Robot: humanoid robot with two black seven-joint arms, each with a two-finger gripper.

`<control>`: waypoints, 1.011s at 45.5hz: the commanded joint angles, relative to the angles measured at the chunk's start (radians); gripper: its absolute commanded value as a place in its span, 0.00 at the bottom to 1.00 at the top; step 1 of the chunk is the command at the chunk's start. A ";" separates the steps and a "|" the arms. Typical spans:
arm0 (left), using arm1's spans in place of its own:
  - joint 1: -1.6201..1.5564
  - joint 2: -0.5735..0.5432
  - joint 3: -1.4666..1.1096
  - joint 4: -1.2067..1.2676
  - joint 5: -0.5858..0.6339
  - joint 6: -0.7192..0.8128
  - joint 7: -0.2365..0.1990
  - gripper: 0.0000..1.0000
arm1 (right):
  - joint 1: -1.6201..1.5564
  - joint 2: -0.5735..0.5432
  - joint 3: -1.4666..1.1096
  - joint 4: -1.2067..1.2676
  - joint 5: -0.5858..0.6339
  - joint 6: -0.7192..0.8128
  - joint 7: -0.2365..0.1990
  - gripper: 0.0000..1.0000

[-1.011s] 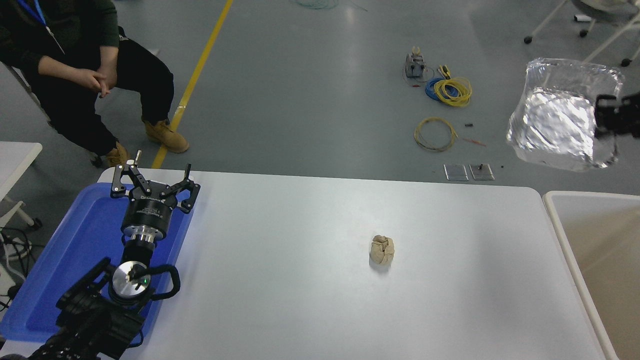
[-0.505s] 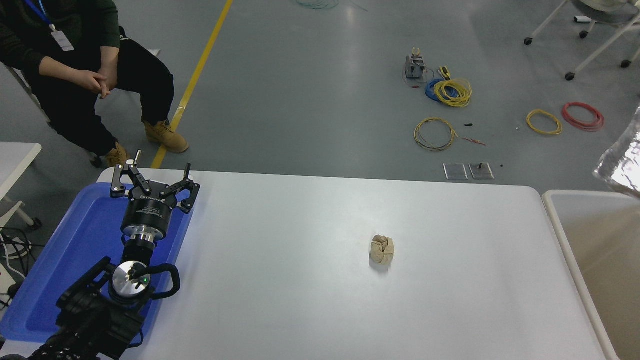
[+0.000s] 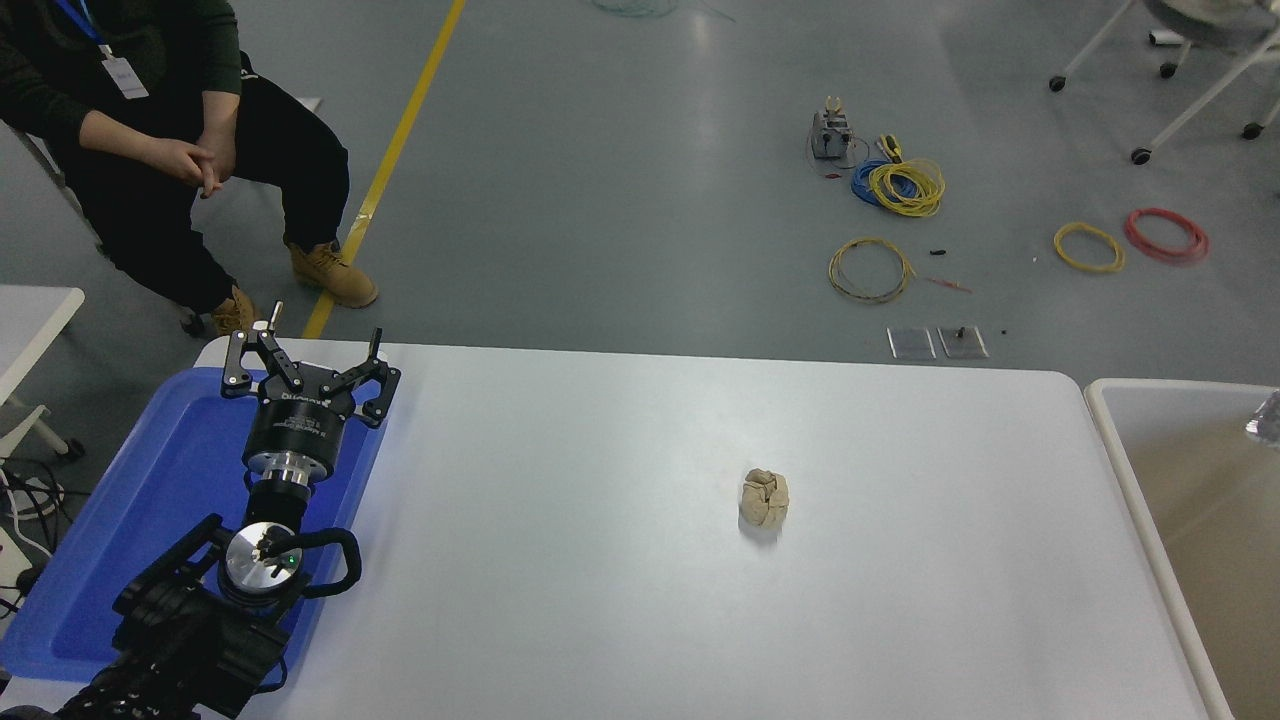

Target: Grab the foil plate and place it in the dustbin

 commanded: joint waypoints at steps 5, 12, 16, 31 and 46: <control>0.000 0.001 0.000 0.000 0.000 0.000 0.000 1.00 | -0.139 0.056 0.102 -0.017 0.001 -0.104 -0.011 0.00; 0.000 0.001 0.000 0.000 0.000 0.000 0.000 1.00 | -0.144 0.064 0.103 -0.017 0.001 -0.105 -0.013 0.00; 0.000 0.000 0.000 0.000 0.000 0.000 0.000 1.00 | -0.145 0.064 0.110 -0.017 0.001 -0.105 -0.014 0.00; 0.000 0.001 0.000 0.000 0.000 0.000 0.000 1.00 | -0.153 0.067 0.111 -0.015 0.001 -0.105 -0.013 0.00; -0.002 0.000 0.000 0.000 0.000 0.000 0.000 1.00 | -0.138 0.064 0.110 -0.012 0.001 -0.107 -0.013 1.00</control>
